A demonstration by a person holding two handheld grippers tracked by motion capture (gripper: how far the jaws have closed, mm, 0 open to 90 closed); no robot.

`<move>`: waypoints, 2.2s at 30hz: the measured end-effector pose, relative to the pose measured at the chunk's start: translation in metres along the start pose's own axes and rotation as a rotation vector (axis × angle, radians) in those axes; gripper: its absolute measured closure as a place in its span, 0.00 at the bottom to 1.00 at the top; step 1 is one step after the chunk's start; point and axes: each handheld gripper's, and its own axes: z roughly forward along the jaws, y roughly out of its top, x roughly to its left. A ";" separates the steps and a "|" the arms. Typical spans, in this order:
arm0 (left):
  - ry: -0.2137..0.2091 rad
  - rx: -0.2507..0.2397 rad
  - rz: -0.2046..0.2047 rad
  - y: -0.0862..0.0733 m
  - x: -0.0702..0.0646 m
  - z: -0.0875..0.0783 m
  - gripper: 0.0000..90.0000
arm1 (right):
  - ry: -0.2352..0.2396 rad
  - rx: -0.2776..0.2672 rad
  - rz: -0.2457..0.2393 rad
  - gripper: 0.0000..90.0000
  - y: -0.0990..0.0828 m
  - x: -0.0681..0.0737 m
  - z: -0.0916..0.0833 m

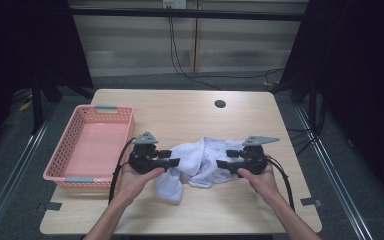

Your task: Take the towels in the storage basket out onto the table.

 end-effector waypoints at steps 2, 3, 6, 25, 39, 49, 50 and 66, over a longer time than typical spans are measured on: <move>0.066 0.086 0.007 -0.008 0.006 0.019 0.41 | -0.017 0.051 -0.014 0.36 -0.004 0.003 0.013; 0.076 0.119 0.026 -0.014 0.009 0.026 0.36 | -0.046 0.078 -0.033 0.42 -0.008 0.004 0.019; 0.072 0.139 0.011 -0.028 0.018 0.039 0.40 | -0.088 0.060 0.003 0.73 -0.014 0.000 0.018; -0.280 0.073 -0.065 -0.041 -0.025 -0.016 0.77 | -0.268 -0.090 0.109 0.81 -0.010 -0.068 -0.079; -0.223 -0.005 0.003 -0.029 -0.023 -0.016 0.50 | -0.288 -0.029 0.078 0.39 -0.017 -0.053 -0.094; -0.113 0.160 0.035 -0.034 -0.015 0.037 0.35 | -0.181 -0.004 0.031 0.29 -0.018 -0.026 -0.057; -0.120 0.169 0.038 -0.035 -0.015 0.040 0.34 | -0.180 0.004 0.036 0.29 -0.021 -0.027 -0.052; -0.315 0.120 0.030 -0.030 -0.041 0.019 0.81 | -0.230 0.009 0.070 0.69 -0.014 -0.049 -0.045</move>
